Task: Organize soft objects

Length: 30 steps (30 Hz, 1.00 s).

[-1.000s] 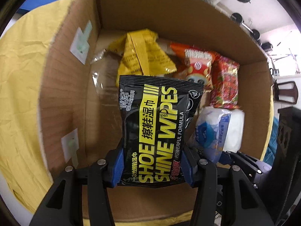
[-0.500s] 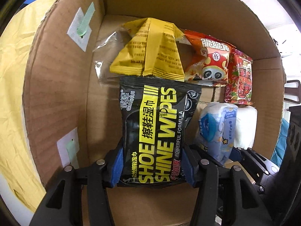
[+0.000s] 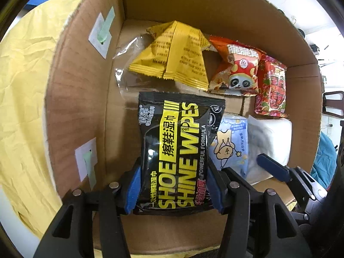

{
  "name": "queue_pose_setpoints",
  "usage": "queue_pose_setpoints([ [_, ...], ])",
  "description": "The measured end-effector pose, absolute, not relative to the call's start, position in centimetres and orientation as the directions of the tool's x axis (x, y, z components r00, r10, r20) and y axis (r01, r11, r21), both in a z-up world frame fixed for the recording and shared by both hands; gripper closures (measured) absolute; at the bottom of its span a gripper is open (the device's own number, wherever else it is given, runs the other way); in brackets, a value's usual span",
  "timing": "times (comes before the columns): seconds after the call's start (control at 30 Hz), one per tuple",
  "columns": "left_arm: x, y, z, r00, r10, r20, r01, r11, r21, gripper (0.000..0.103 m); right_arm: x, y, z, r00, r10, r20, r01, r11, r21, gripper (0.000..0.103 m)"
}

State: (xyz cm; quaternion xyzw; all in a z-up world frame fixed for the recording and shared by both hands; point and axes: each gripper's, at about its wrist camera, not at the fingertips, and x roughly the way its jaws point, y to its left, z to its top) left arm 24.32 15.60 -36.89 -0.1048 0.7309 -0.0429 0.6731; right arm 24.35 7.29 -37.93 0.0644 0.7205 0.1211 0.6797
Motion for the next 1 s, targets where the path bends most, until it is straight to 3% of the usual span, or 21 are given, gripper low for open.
queue_pose_setpoints([
  [0.2, 24.6, 14.8, -34.9, -0.026, -0.171, -0.985, -0.074, 0.983, -0.169, 0.045, 24.2, 6.6, -36.6, -0.04, 0.234, -0.972, -0.09, 0.967, 0.236, 0.023],
  [0.27, 24.7, 14.6, -34.3, -0.009, -0.159, -0.987, -0.065, 0.985, -0.158, 0.039, 24.2, 6.2, -36.0, -0.036, 0.229, -0.973, -0.088, 0.969, 0.231, 0.022],
  [0.37, 24.7, 14.2, -33.3, 0.023, -0.143, -0.989, -0.054, 0.988, -0.144, 0.031, 24.1, 5.6, -35.4, -0.036, 0.232, -0.972, -0.076, 0.969, 0.235, 0.008],
  [0.53, 24.3, 14.2, -32.3, 0.067, -0.144, -0.987, -0.065, 0.987, -0.149, 0.015, 23.8, 3.3, -34.1, -0.023, 0.24, -0.971, -0.064, 0.968, 0.241, 0.007],
  [0.6, 23.9, 14.7, -32.1, 0.078, -0.137, -0.987, -0.065, 0.988, -0.143, 0.008, 23.8, 2.3, -33.6, 0.001, 0.209, -0.978, -0.062, 0.976, 0.209, 0.0],
  [0.77, 22.8, 15.0, -31.3, 0.099, -0.118, -0.988, -0.067, 0.99, -0.125, 0.005, 23.3, 0.8, -32.6, 0.029, 0.166, -0.986, -0.033, 0.986, 0.165, 0.0],
  [1.0, 20.8, 14.0, -26.2, 0.202, -0.096, -0.975, -0.029, 0.994, -0.104, 0.004, 22.4, -1.0, -29.3, 0.093, 0.141, -0.986, -0.021, 0.99, 0.14, 0.0],
])
